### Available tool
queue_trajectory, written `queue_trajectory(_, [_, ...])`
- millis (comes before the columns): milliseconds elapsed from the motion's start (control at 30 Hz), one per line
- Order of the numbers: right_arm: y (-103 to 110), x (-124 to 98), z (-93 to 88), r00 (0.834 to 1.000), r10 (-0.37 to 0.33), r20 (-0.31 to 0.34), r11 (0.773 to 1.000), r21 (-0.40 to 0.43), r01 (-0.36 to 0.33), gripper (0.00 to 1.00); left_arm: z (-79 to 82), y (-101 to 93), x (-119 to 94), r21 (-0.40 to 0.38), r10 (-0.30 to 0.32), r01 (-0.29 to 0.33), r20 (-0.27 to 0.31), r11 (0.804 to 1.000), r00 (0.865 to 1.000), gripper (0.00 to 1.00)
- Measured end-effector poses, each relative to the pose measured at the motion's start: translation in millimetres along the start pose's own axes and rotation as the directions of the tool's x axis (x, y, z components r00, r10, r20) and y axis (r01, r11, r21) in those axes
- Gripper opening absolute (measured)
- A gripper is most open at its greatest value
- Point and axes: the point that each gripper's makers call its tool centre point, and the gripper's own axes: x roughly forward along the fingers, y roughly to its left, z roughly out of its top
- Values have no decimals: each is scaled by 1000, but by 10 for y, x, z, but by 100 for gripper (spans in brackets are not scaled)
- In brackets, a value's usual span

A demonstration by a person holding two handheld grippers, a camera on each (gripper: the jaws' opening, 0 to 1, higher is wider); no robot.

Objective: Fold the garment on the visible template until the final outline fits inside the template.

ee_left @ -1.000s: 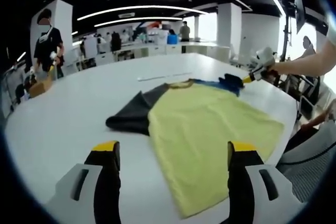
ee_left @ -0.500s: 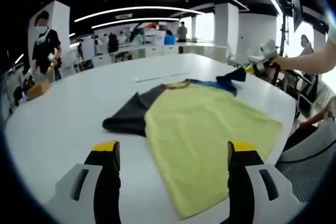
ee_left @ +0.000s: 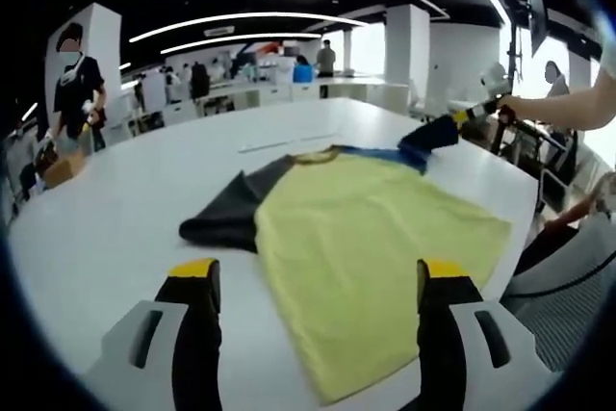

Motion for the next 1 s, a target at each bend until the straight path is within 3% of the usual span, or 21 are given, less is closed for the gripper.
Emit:
queue_trajectory(33, [-98, 7, -22, 1000, -14, -9, 1000, 9, 14, 0, 5, 0, 1, 1, 0, 0, 1, 1000, 1000, 80])
queue_trajectory(367, [-275, -122, -232, 993, -89, -81, 995, 45, 93, 0, 7, 23, -3, 8, 3, -3, 1, 1000, 1000, 81])
queue_trajectory(400, [-346, -159, -318, 983, -131, -130, 991, 24, 135, 0, 7, 28, -5, 6, 5, -5, 3, 1000, 1000, 81])
queue_trajectory(567, [-371, -188, -344, 982, -143, -124, 987, 57, 151, 0, -19, 45, -14, 12, 11, -11, -9, 1000, 1000, 80])
queue_trajectory(833, [-553, -257, -436, 959, -230, -164, 971, 33, 238, 0, -41, 74, -38, 3, 21, -21, -10, 1000, 1000, 81])
queue_trajectory(1000, [-610, -270, -544, 947, -248, -203, 963, 50, 263, 0, -46, 75, -40, 3, 21, -21, -12, 1000, 1000, 81])
